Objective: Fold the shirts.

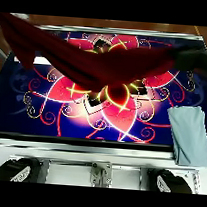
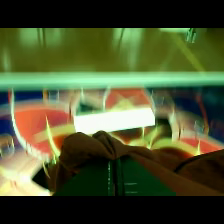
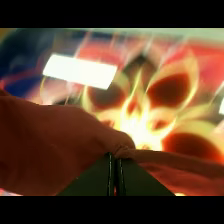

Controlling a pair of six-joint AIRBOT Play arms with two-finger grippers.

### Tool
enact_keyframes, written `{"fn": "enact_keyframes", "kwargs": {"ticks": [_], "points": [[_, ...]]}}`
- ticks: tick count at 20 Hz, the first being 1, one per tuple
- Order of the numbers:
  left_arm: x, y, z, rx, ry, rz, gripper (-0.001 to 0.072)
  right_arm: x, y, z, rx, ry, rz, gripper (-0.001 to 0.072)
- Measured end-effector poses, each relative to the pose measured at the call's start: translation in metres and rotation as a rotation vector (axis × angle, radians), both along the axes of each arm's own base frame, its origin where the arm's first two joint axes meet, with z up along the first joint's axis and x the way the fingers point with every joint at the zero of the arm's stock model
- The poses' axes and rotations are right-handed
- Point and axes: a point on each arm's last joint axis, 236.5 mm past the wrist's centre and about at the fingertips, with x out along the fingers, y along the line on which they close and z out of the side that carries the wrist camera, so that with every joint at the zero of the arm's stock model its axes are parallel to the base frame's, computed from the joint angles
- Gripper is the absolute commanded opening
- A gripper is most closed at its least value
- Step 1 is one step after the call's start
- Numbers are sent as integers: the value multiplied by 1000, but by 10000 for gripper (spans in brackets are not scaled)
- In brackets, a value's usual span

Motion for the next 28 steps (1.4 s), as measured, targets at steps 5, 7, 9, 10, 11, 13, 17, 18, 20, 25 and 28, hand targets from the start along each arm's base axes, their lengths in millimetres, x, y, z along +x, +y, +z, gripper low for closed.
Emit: {"fn": "enact_keyframes", "kwargs": {"ticks": [5, 7, 9, 10, 11, 13, 17, 18, 20, 25, 28], "points": [[-78, 21, 73, 26, -184, 47, 34, -73, -33, 113, -97, -306, -145, 73], [-85, 36, 60, 67, -129, 103, 34, -90, -43, 110, -147, -278, -183, 74], [-80, 48, 31, 113, -23, 149, 35, -94, -51, 84, -207, -171, -199, 74], [-76, 51, 14, 132, 36, 161, 35, -93, -55, 65, -235, -93, -201, 74], [-70, 54, -8, 153, 105, 170, 36, -91, -59, 48, -255, -20, -200, 74], [-58, 57, -60, 194, 263, 176, 36, -82, -63, 4, -285, 150, -186, 74], [-45, 46, -185, 241, 602, 117, 36, -39, -70, -77, -312, 388, -172, 74], [-47, 39, -217, 238, 686, 85, 36, -22, -70, -95, -307, 423, -172, 74], [-57, 23, -277, 216, 845, 16, 36, 19, -67, -132, -265, 476, -171, 74], [-83, -17, -380, 61, 1082, -101, 36, 118, -34, -235, 11, 610, -163, 74], [-80, -37, -405, -81, 1109, -113, 36, 138, -11, -300, 184, 772, -158, 75]]}}
